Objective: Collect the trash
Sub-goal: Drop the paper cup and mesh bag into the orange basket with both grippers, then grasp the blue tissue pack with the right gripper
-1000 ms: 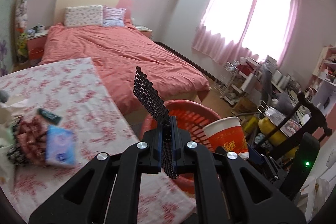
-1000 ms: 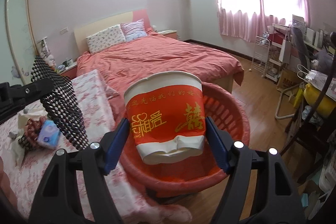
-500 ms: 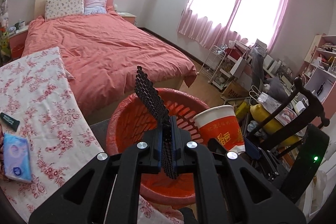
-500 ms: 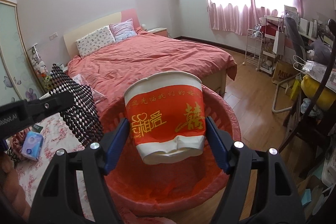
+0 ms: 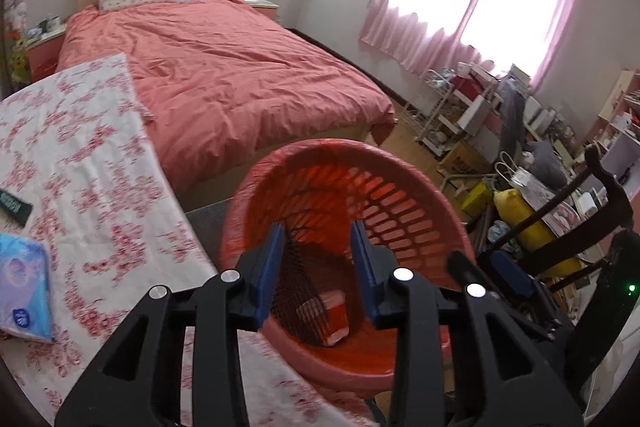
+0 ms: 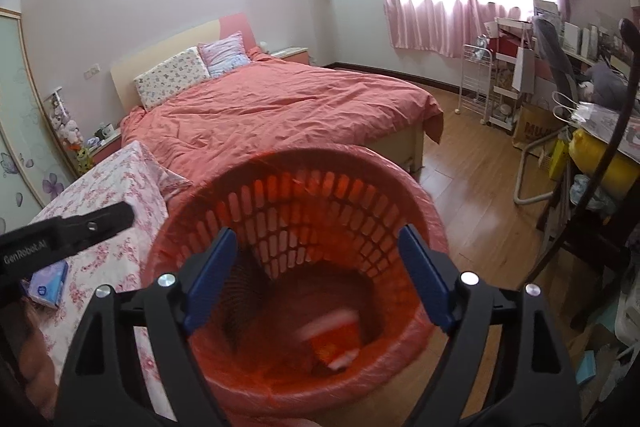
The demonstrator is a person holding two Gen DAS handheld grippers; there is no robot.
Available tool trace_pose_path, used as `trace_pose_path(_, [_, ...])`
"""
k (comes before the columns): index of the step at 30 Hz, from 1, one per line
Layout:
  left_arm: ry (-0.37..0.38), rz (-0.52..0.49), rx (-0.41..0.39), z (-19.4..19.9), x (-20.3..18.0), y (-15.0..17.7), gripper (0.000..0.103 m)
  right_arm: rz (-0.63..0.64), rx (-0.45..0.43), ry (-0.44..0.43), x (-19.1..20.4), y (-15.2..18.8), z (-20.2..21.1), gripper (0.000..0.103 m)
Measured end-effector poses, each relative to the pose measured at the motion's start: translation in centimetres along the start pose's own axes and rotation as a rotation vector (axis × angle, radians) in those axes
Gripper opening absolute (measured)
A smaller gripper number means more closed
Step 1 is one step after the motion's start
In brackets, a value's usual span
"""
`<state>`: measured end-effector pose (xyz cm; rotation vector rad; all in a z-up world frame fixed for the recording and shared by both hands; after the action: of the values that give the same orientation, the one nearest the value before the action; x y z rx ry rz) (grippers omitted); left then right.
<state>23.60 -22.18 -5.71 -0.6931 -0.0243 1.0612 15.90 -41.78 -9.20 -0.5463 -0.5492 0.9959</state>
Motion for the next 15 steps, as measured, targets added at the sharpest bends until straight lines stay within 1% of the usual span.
trace_pose_path(2, [-0.002, 0.013, 0.001, 0.3, 0.5, 0.0, 0.035, -0.005, 0.003, 0.011, -0.6, 0.1, 0.2, 0.081])
trace_pose_path(5, [-0.008, 0.011, -0.003, 0.8, 0.7, 0.0, 0.035, -0.002, -0.002, 0.016, -0.5, 0.4, 0.8, 0.081])
trace_pose_path(9, [-0.028, 0.006, -0.027, 2.3, 1.4, 0.5, 0.034, 0.039, -0.018, 0.008, 0.8, 0.4, 2.1, 0.081])
trace_pose_path(11, [-0.062, 0.011, -0.045, 3.5, 2.2, 1.1, 0.035, 0.062, -0.028, 0.002, 1.8, 0.5, 2.8, 0.081])
trace_pose_path(12, [-0.074, 0.014, -0.050, 4.0, 2.6, 1.4, 0.037, 0.078, -0.032, -0.007, 2.6, 0.6, 3.2, 0.081])
trace_pose_path(15, [-0.142, 0.034, -0.069, 6.1, 4.6, 3.0, 0.038, 0.108, -0.034, -0.036, 4.4, 1.0, 4.0, 0.079])
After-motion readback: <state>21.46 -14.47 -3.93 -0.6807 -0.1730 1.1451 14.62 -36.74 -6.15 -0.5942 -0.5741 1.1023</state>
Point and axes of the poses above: each gripper's, at about its wrist camera, not at the fingertips, and z roughly against the way its jaws point, x to its left, y to its underside, the point moved 7 cm from there along -z, roughly the way its jaws point, and after that the axes turned 11 degrees about x, right-handed, at the moved point
